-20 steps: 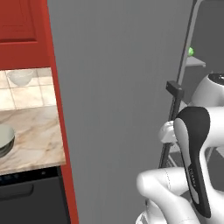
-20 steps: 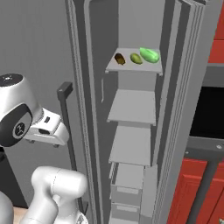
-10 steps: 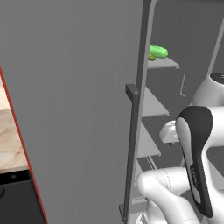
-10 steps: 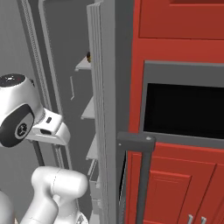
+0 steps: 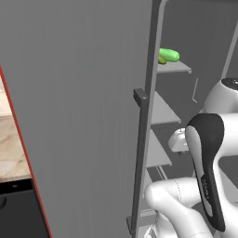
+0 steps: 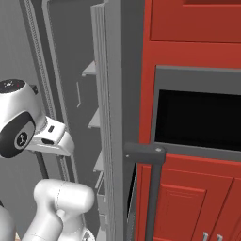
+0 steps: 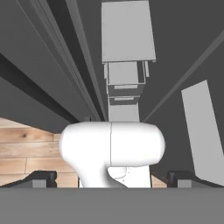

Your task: Take the mango, sweet potato, and corn from the freezer and place them in the bowl on the counter.

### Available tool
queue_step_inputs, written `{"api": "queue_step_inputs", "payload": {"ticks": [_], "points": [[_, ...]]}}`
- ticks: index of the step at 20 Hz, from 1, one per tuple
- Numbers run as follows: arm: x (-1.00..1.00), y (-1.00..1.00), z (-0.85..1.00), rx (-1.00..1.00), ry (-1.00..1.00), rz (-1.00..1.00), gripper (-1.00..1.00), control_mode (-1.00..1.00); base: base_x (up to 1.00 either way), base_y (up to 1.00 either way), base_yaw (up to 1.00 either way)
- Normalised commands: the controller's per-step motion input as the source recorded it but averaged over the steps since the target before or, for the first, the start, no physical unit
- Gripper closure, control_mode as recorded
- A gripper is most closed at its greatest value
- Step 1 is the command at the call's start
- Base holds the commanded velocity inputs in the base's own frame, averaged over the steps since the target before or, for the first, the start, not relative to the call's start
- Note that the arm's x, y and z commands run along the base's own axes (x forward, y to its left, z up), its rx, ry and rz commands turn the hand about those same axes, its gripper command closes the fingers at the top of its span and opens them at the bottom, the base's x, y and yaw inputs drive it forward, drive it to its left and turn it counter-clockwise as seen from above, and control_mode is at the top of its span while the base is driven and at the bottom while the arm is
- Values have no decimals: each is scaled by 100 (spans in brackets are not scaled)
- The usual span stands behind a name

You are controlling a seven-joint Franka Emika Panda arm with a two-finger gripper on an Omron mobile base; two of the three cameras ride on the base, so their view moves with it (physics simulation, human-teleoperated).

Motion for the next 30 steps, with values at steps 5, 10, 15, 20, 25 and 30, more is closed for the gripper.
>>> {"api": "queue_step_inputs", "payload": {"ticks": [5,10,15,20,25,30], "points": [[0,0,0,0,0,0,-100,100,5,-15,1],[0,0,0,0,0,0,-100,100,1,0,0],[0,0,0,0,0,0,-100,100,0,-1,0],[0,0,0,0,0,0,-100,100,5,-20,2],[0,0,0,0,0,0,-100,100,14,-28,6],[0,0,0,0,0,0,-100,100,20,-35,8]]}}
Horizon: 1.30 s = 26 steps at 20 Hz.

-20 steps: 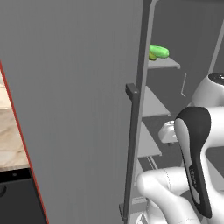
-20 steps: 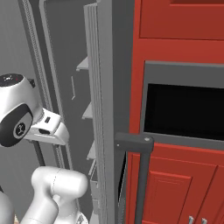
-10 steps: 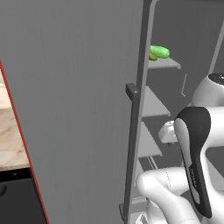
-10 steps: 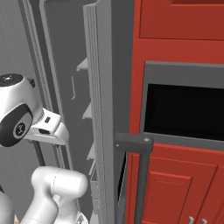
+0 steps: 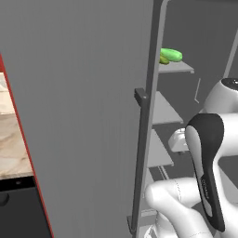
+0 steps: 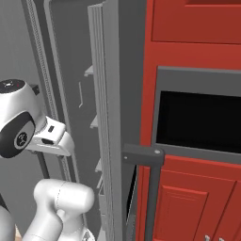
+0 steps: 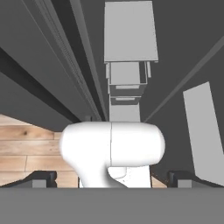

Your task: Take the mango, sweet potato, and corn from the freezer and place them in the bowl on the counter.

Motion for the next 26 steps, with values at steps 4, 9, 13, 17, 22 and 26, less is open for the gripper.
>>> {"api": "queue_step_inputs", "payload": {"ticks": [4,9,13,17,22,26], "points": [[0,0,0,0,0,0,-100,100,10,-28,6],[0,-9,3,0,-1,0,-100,-100,3,-21,1],[0,-23,16,0,-10,2,-100,-100,0,0,0],[-4,-9,49,0,-19,1,-100,-100,0,0,0],[-1,0,45,0,-22,3,-100,-100,0,0,0],[0,0,46,0,-20,5,-100,-100,0,0,0]]}}
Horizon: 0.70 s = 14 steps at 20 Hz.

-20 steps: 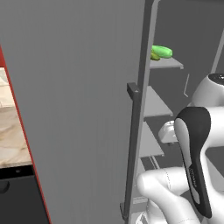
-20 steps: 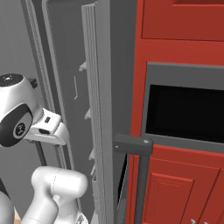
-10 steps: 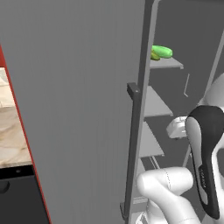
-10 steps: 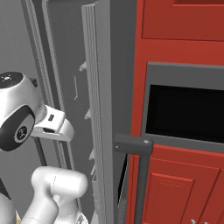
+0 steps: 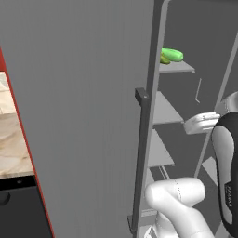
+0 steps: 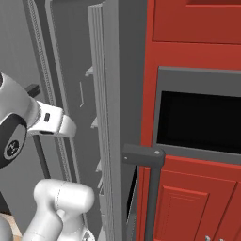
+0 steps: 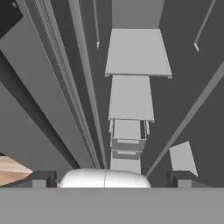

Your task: Take the mango, sweet potato, and corn from the freezer and place them in the bowl on the counter.

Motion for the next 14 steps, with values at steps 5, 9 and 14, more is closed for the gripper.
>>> {"api": "queue_step_inputs", "payload": {"ticks": [5,9,14], "points": [[8,-1,39,0,-11,4,-100,-100,0,0,0],[39,-1,31,0,-4,5,-100,-100,0,0,0],[64,0,14,0,0,6,-100,-100,0,0,0]]}}
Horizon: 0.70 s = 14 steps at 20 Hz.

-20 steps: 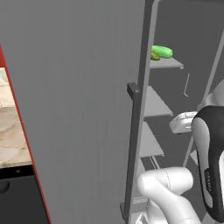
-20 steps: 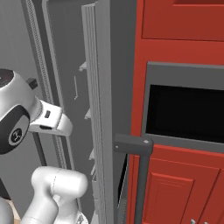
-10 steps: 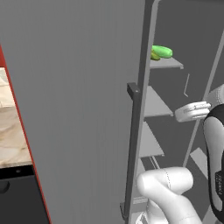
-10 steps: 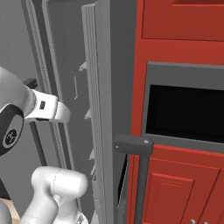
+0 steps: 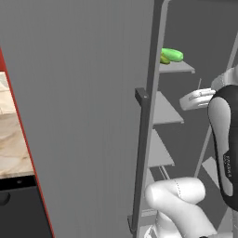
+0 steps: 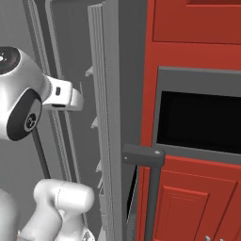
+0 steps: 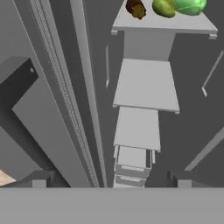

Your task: Take the mango, sweet potato, and corn from the freezer and place them in the bowl on the counter.

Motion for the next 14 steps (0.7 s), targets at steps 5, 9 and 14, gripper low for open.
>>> {"api": "queue_step_inputs", "payload": {"ticks": [5,9,14], "points": [[65,-1,7,0,0,7,-100,-100,0,0,0],[55,-4,1,0,0,8,-100,-100,0,0,0],[41,-12,3,0,-1,5,-100,-100,0,0,0]]}}
